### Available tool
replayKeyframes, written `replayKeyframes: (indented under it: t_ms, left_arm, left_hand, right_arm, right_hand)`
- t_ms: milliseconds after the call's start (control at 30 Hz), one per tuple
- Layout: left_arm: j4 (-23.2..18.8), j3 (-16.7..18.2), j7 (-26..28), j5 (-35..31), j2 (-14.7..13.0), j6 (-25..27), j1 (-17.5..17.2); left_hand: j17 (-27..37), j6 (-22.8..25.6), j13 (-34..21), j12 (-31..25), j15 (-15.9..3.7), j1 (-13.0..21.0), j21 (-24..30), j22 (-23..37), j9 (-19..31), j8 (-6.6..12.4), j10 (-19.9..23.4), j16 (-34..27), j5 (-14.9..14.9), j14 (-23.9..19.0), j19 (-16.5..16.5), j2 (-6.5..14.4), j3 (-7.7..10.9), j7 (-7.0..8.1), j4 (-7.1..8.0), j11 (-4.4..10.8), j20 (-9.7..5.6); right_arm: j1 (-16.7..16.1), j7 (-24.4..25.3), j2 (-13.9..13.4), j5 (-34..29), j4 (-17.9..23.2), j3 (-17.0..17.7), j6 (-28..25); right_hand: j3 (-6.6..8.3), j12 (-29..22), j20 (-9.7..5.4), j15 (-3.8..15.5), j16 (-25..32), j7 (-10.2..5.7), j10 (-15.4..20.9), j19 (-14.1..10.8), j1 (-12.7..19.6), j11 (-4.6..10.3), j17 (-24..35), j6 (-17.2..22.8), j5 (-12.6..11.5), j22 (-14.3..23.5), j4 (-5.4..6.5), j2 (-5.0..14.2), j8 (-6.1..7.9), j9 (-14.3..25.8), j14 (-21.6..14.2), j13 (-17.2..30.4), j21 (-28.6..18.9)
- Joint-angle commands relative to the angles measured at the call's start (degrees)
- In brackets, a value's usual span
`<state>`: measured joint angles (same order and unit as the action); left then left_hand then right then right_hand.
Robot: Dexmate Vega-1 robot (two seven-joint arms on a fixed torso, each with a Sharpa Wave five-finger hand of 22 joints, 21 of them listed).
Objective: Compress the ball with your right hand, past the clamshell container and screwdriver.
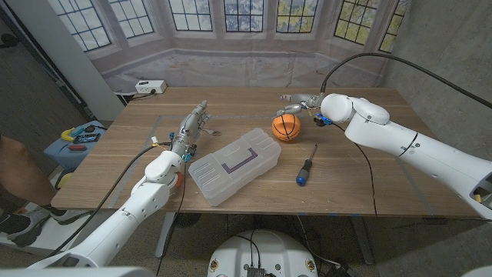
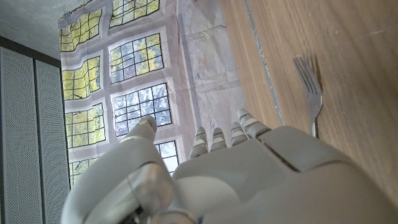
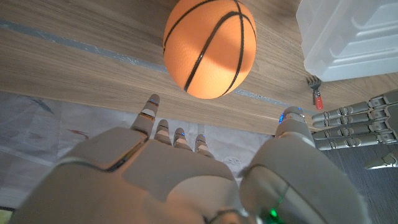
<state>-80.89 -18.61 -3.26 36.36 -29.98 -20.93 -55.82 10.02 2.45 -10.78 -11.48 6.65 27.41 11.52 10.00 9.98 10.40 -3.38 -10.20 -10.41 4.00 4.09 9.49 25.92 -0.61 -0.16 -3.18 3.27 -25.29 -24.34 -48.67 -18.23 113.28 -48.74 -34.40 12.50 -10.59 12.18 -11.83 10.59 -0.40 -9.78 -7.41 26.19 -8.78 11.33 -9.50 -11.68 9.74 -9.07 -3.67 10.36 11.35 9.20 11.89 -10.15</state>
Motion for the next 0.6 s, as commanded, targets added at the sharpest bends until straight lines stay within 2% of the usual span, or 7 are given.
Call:
replayKeyframes:
  t_ms: [33,367,600]
  left_arm:
    - [-0.2,-0.4,0.3,-0.6,0.2,0.2,0.4]
    - [0.2,-0.6,0.2,-0.4,0.5,0.3,0.7]
    - [0.3,-0.7,0.0,-0.4,0.6,0.3,0.7]
  left_hand:
    - [0.1,0.5,-0.3,-0.5,0.29,-0.3,-0.1,0.1,0.3,0.33,0.2,-0.2,-0.5,-0.3,0.4,0.0,0.32,-0.21,-0.04,-0.46,0.32]
    - [0.1,0.6,-0.3,-0.5,0.3,-0.5,-0.1,0.1,0.3,0.31,0.2,-0.2,-0.5,-0.3,0.5,0.0,0.47,-0.19,-0.14,-0.54,0.32]
    - [0.1,0.6,-0.3,-0.5,0.33,-0.6,-0.1,0.1,0.4,0.29,0.2,-0.2,-0.4,-0.3,0.5,0.0,0.54,-0.22,-0.19,-0.49,0.31]
  right_arm:
    - [3.6,-6.6,0.5,-4.2,-1.9,-3.3,-0.8]
    - [5.6,-10.7,1.4,-8.6,-2.3,-5.6,-2.2]
    - [5.6,-11.8,1.9,-9.9,-2.0,-5.8,-2.5]
  right_hand:
    - [0.29,0.0,0.27,-0.3,-0.2,-0.11,-2.8,0.9,0.4,0.49,0.3,-1.4,0.1,0.2,0.27,-0.4,0.0,0.1,1.1,0.3,-0.3]
    - [0.07,-0.1,0.3,-0.38,-0.1,0.15,-4.1,1.6,0.0,-0.23,0.3,-3.3,0.2,0.2,0.63,-0.62,-0.1,0.2,2.4,0.4,-0.2]
    - [0.03,-0.3,0.3,-0.4,0.0,0.69,-4.1,1.8,-0.1,-1.05,0.3,-3.8,0.2,0.2,0.71,-0.66,0.01,0.3,2.7,0.5,-0.3]
